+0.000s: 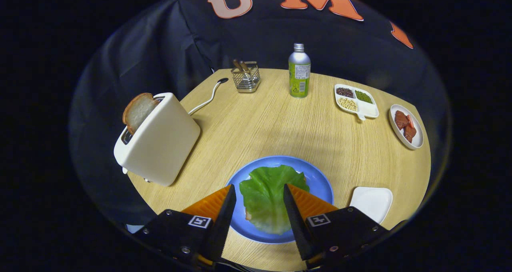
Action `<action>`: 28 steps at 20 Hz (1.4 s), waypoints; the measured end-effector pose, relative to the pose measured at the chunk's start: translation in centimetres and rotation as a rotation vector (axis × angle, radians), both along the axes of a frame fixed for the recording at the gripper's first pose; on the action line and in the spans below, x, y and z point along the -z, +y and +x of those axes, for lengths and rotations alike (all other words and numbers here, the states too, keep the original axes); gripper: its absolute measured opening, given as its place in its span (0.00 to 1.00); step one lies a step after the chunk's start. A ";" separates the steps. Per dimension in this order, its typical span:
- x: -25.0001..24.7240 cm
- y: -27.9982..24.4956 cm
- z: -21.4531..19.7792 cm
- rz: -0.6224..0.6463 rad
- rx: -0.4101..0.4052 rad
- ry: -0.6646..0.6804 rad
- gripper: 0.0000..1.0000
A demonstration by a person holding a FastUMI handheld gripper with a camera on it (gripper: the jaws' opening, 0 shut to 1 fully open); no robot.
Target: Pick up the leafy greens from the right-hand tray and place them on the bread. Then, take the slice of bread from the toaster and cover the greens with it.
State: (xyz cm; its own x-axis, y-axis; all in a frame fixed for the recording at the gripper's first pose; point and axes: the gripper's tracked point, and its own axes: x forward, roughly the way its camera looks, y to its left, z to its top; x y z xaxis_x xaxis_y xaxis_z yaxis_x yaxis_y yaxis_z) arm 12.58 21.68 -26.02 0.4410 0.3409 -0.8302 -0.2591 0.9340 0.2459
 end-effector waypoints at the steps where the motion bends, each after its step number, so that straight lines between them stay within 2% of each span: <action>1: -1.1 1.0 0.0 0.022 0.000 0.008 0.78; 5: -4.4 4.7 0.3 0.075 -0.037 0.028 0.92; 9: -7.0 8.4 1.3 0.078 -0.065 0.021 0.96; 12: -9.2 11.9 1.9 0.115 -0.077 0.033 0.97; 20: -12.1 20.0 2.8 0.091 -0.145 0.024 0.97; 28: -12.2 25.1 4.7 0.090 -0.113 0.131 0.88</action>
State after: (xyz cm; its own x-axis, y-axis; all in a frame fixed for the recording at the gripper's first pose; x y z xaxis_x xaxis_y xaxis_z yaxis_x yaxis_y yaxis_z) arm 17.23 46.78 -13.86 0.2859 0.4577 -0.8419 -0.3213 0.8735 0.3658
